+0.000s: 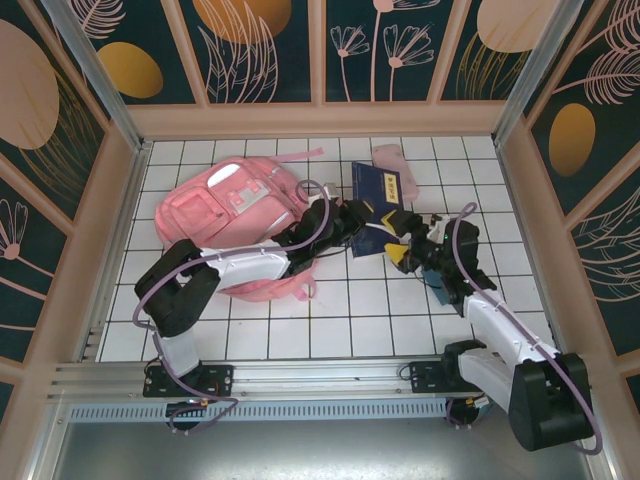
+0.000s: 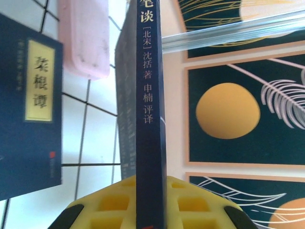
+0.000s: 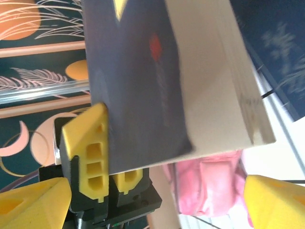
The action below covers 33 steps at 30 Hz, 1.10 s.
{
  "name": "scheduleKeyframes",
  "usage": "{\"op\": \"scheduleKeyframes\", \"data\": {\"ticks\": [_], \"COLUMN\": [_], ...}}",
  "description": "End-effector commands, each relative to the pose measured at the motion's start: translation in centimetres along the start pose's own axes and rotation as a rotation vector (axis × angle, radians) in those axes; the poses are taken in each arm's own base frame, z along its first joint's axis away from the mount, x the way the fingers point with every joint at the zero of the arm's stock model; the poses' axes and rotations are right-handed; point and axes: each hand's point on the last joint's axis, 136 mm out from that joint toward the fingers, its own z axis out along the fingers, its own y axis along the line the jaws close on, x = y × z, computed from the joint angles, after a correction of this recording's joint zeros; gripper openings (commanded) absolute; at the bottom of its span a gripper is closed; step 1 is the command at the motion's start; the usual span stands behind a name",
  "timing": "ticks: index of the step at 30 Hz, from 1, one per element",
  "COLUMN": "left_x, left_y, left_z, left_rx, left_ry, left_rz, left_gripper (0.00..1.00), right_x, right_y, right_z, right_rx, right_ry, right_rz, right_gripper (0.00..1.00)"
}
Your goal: Pack the student bag
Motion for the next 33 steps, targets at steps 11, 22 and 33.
{"op": "scheduleKeyframes", "data": {"ticks": [11, 22, 33], "left_x": [-2.4, -2.3, -1.8], "left_y": [-6.7, -7.1, -5.4], "left_z": [-3.0, -2.9, -2.1], "left_rx": [0.242, 0.288, 0.237], "left_ry": [-0.103, -0.091, -0.073], "left_rz": [-0.128, -0.189, -0.172], "left_gripper": [0.0, 0.0, 0.02], "right_x": [-2.6, -3.1, -3.6], "right_y": [6.3, 8.0, 8.2], "right_z": [0.0, 2.4, 2.2], "right_rx": [-0.311, -0.385, -0.413], "right_ry": [-0.263, -0.237, -0.265], "right_rz": [0.088, 0.196, 0.211], "right_gripper": [0.84, 0.61, 0.28]}}
